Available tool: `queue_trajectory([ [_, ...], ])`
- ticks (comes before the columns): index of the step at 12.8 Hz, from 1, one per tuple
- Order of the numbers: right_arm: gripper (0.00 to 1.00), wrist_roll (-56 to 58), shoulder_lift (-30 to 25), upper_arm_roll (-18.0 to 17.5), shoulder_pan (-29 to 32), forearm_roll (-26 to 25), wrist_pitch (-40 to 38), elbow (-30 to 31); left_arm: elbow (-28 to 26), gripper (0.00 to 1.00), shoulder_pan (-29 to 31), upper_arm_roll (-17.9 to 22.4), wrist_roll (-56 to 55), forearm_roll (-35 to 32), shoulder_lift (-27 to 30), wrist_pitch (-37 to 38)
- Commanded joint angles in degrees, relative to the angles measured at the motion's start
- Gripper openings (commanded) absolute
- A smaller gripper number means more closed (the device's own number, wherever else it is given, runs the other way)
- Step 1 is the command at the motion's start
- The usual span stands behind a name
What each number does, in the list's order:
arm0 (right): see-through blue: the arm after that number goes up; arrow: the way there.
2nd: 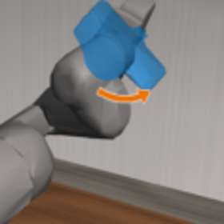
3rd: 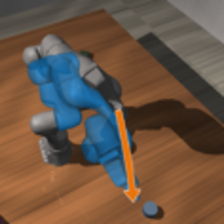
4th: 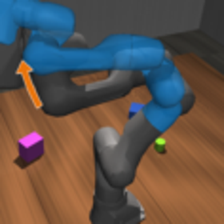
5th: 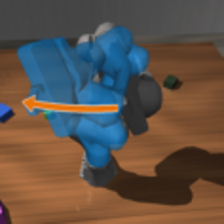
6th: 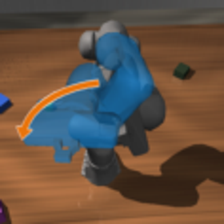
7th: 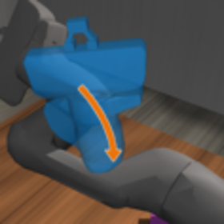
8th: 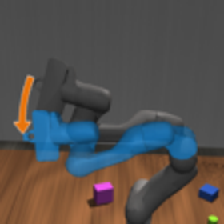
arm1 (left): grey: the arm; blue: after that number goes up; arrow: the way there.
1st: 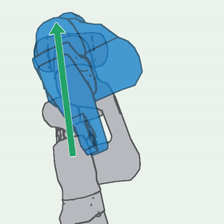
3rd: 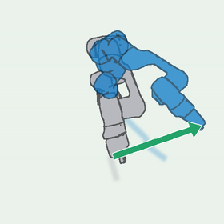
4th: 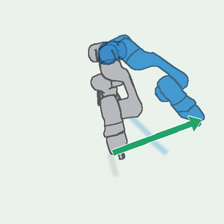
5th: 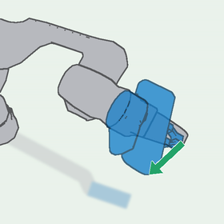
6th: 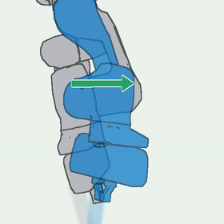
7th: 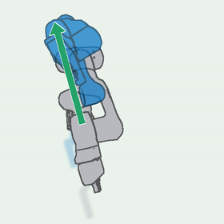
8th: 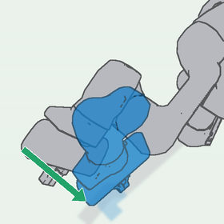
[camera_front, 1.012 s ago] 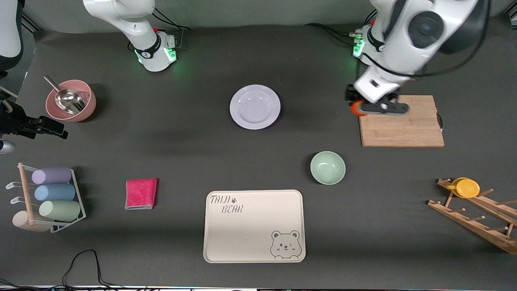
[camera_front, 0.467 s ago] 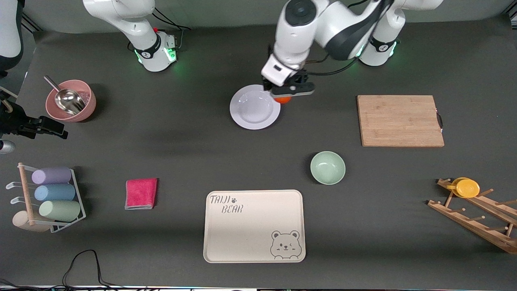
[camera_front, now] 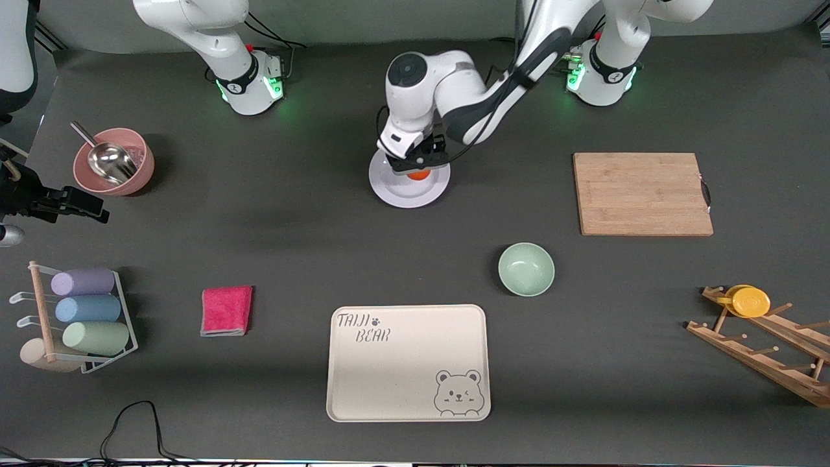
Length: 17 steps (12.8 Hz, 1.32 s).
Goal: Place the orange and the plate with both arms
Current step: 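Lift the orange with the left gripper and carry it over the plate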
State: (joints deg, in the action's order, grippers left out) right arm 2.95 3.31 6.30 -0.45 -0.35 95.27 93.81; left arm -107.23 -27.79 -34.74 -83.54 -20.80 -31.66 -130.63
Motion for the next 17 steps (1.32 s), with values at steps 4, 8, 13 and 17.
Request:
queue_trajectory([
  [4,1.00,-0.23,-0.94,-0.06,-0.16,-0.53,0.09,0.76,6.42,0.00,-2.79,2.12,-3.55,-4.07,-8.24,-1.19],
  [8,1.00,-0.23,-0.94,-0.06,-0.16,-0.53,0.09,0.85,6.24,0.00,-4.55,2.48,-5.75,-3.80,-8.42,-1.29],
  [13,1.00,-0.14,-0.85,-0.06,-0.16,-0.53,0.35,0.85,6.24,1.00,-4.20,2.57,-5.85,-3.98,-8.07,-0.33],
  [17,1.00,-0.23,-0.85,-0.06,-0.16,-0.44,0.53,0.76,6.51,1.00,0.36,2.57,3.09,-4.07,-4.56,1.42],
])
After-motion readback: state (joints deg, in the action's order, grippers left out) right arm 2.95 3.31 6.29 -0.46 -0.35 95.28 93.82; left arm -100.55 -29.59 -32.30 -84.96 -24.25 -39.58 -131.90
